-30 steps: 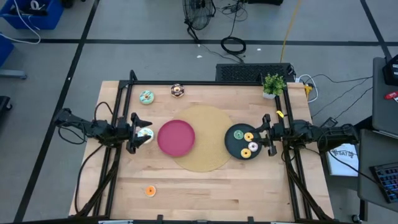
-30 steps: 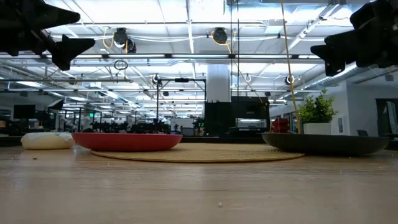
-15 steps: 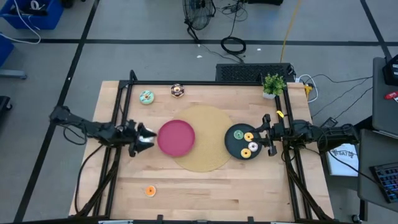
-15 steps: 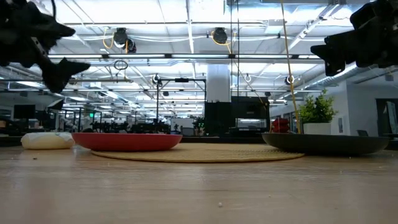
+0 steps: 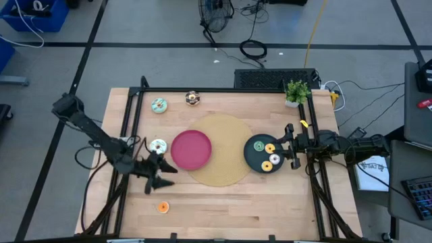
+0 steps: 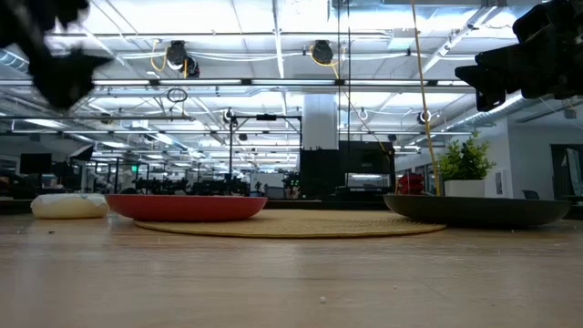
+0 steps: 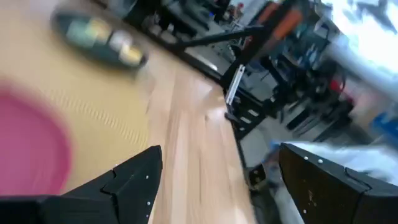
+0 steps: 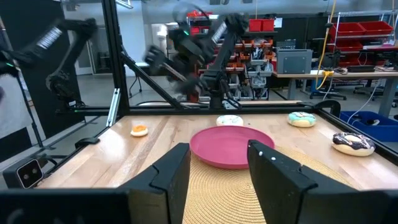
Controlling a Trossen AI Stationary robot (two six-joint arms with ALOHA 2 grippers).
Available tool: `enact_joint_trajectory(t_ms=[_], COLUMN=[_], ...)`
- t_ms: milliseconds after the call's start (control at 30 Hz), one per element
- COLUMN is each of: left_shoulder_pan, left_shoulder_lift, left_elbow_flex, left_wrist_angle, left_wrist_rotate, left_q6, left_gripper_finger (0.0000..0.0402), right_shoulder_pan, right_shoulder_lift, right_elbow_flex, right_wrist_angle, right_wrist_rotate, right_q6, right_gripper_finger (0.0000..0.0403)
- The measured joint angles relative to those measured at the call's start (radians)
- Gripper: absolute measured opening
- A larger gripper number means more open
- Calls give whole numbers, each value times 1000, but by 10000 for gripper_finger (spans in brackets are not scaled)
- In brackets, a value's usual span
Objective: Pick & Place donuts
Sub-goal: Put the small orange donut on the black plate
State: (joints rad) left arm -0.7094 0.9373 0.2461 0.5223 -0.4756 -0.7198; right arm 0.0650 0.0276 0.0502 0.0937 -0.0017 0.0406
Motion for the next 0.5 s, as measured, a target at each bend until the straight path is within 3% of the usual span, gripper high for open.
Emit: enact_joint_trajectory(t_ms=[100, 200, 333, 500], left_shoulder_pan=[-38, -48, -38, -29], left_shoulder_lift=[163, 315, 515, 758], left_elbow_flex=[214, 457, 770, 1037], left_wrist_angle=[-97, -359, -883, -1341], left_wrist_rotate=[-65, -80, -45, 160], left_q6=[240, 324, 137, -145], left_gripper_finger=[319, 319, 319, 319], right_shoulder_pan=[0, 0, 0, 0], right_shoulder_lift=[0, 0, 0, 0], right_elbow_flex=[0, 0, -1, -1], right_wrist_angle=[0, 0, 0, 0], right_wrist_rotate=[0, 0, 0, 0], right_q6=[0, 0, 0, 0], right_gripper_finger=[150, 152, 151, 152])
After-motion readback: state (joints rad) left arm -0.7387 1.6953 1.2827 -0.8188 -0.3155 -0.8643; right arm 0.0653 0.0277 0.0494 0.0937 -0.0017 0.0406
